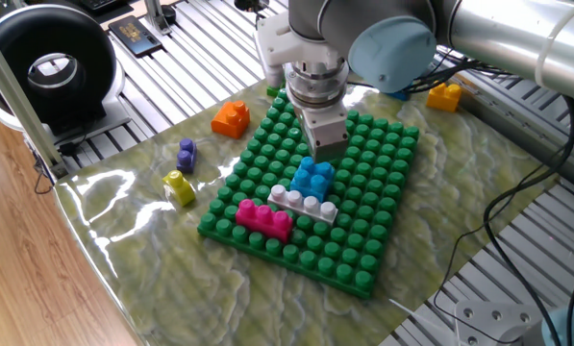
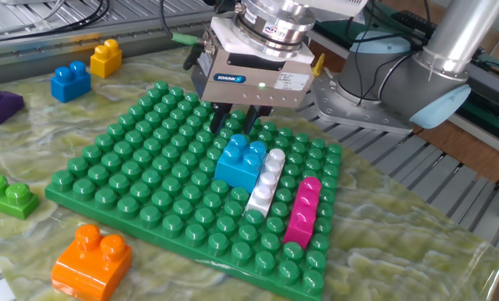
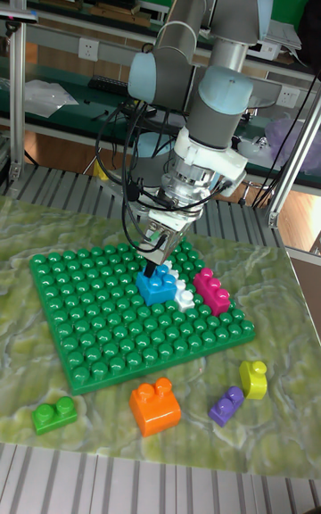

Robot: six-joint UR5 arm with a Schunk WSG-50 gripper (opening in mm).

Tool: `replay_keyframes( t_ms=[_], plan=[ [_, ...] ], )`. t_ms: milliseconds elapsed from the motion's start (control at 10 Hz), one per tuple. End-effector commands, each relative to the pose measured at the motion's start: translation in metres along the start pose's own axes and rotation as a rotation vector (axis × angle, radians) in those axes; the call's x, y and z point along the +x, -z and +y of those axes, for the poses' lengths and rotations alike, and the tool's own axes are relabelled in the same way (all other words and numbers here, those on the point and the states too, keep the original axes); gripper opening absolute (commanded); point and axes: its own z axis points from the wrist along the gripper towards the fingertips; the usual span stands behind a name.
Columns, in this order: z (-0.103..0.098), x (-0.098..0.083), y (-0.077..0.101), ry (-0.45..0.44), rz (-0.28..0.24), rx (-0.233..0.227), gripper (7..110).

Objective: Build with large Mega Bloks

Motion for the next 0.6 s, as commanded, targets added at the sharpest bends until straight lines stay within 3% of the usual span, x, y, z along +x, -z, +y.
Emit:
replay_keyframes(
  t_ms=[0,200,300,500],
  plan=[
    [0.020,0.004,0.006,0.003,-0.030,-0.041,44],
    [0.023,0.011,0.004,0.012,-0.045,-0.053,44],
    [0.028,0.006,-0.001,-0.002,-0.073,-0.064,44],
    [0.027,-0.002,-0.004,-0.018,-0.080,-0.060,44]
  ],
)
